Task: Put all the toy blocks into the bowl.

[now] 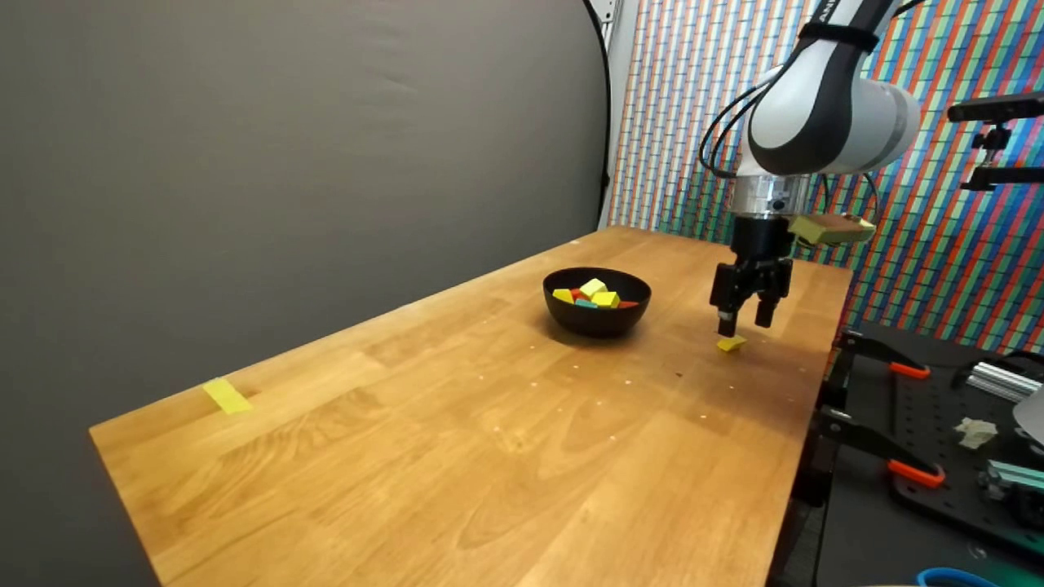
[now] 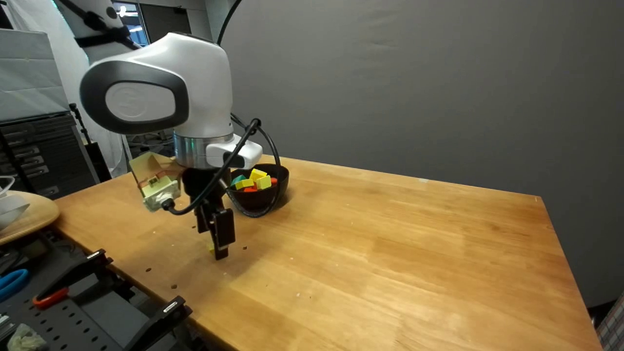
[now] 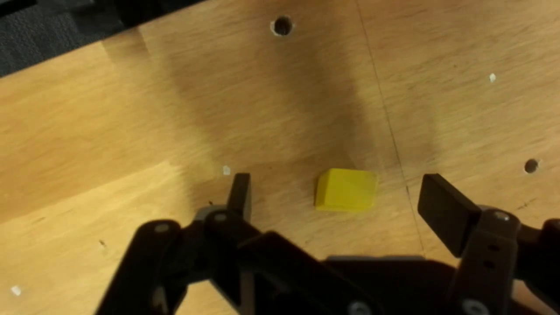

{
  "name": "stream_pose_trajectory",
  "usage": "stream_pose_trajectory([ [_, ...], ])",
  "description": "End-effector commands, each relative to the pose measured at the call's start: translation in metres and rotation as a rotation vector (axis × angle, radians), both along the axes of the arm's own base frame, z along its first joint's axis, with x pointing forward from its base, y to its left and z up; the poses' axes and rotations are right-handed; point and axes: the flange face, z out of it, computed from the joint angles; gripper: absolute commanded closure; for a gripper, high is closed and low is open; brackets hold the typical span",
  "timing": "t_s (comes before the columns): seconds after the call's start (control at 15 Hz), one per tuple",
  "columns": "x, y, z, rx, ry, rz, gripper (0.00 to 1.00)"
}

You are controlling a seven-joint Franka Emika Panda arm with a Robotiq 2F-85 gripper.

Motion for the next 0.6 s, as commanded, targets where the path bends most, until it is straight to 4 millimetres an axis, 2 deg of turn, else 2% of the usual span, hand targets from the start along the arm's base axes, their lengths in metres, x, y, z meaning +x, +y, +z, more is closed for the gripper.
stream_pose_trajectory([
  [0.0, -0.0016, 0.0037, -0.0141, -0.036, -0.005, 0.02, 0.28],
  [0.27, -0.0021, 0.0079, -0.0222, -0.052, -0.001, 0.015, 0.59],
  [0.53, 0.0039, 0.0097, -0.0141, -0.057, -0.029, 0.011, 0.88],
])
